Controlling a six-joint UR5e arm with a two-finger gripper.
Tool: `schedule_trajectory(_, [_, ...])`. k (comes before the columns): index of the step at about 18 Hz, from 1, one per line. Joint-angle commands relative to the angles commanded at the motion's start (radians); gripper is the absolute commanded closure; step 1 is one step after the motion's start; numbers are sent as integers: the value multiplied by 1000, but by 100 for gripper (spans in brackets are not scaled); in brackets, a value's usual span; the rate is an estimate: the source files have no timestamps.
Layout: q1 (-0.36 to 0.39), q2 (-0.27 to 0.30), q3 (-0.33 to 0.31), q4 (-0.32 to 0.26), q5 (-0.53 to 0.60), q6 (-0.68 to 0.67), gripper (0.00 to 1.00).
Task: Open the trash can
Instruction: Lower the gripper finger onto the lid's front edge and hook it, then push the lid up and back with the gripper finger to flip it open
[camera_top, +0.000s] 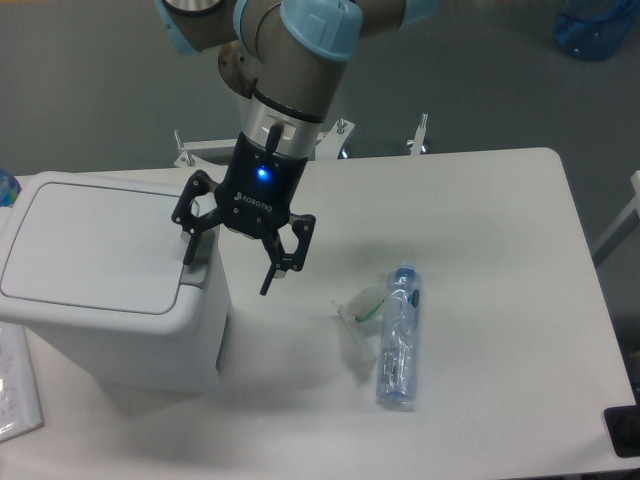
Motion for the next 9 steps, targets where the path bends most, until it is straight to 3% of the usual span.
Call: schedule_trajectory(9, [0, -6, 0, 9, 3, 3, 0])
